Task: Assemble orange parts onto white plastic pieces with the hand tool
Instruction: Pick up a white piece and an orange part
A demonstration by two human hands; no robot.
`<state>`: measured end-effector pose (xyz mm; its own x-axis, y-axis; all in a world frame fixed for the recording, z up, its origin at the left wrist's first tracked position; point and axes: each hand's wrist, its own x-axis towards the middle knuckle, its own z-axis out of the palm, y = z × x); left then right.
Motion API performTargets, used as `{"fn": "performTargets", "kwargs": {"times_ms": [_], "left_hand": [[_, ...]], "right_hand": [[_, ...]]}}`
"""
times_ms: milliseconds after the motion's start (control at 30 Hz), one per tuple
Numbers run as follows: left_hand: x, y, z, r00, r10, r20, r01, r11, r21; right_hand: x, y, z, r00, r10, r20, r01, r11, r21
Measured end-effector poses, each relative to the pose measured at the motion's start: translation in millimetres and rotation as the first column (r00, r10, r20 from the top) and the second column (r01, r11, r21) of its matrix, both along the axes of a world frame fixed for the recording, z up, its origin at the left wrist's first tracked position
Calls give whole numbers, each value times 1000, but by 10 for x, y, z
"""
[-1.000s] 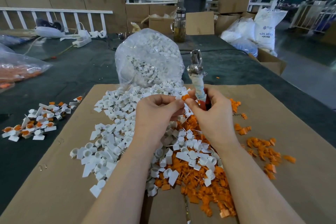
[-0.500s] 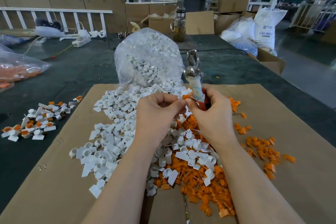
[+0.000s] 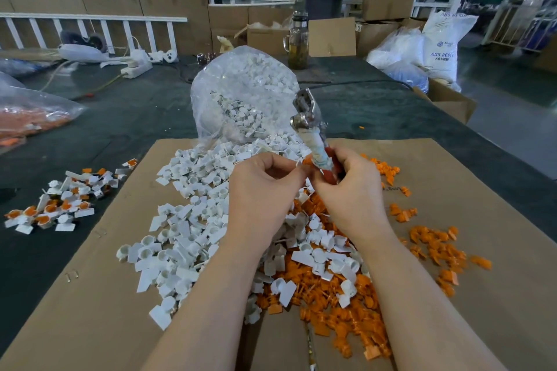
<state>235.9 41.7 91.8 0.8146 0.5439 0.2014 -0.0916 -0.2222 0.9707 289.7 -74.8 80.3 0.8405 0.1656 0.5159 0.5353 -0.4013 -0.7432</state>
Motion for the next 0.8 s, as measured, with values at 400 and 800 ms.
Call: {"fn": "performTargets", "kwargs": {"times_ms": [400,800], "left_hand": [[25,107,-21,999,21,35,-20,999,-35],[22,195,3,992,17,128,-5,995,-100]], "right_hand": [[6,-74,36,975,158,-153,-160,987,-2],[22,-252,94,853,328,-406,-390,917,-79]]}}
